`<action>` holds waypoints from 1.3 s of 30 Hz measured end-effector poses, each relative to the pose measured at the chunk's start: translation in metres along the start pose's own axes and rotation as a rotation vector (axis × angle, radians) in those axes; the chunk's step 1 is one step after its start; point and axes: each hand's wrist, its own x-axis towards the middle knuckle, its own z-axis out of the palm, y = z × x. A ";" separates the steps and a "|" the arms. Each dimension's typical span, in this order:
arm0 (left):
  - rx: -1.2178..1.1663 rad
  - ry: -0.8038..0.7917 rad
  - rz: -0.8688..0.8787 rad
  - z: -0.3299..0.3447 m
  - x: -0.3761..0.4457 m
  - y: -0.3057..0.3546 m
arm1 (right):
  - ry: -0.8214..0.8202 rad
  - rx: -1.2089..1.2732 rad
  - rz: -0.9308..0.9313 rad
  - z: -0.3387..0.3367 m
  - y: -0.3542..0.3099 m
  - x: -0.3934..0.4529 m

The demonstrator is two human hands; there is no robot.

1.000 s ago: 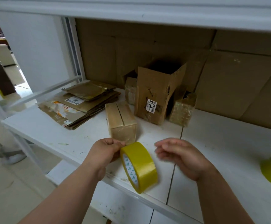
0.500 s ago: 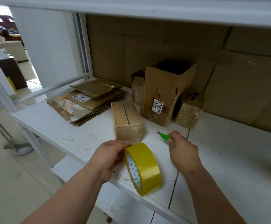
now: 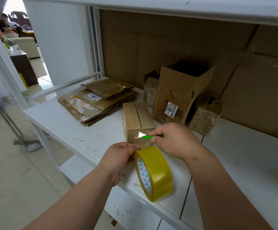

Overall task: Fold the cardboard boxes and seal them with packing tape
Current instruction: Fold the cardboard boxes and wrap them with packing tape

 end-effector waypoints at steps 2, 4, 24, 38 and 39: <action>0.006 -0.006 0.002 0.000 0.001 0.000 | -0.026 -0.053 0.010 -0.001 -0.005 0.003; 0.012 -0.009 0.005 0.000 0.002 0.001 | -0.033 -0.097 0.003 -0.001 -0.009 0.005; -0.037 0.015 -0.033 -0.007 0.012 -0.005 | -0.060 -0.282 0.039 0.002 -0.013 0.022; -0.131 -0.045 -0.046 -0.008 0.014 -0.005 | -0.163 -0.355 0.288 0.035 0.052 0.000; -0.123 -0.049 -0.043 -0.007 0.013 -0.005 | -0.116 -0.327 0.282 0.038 0.051 -0.001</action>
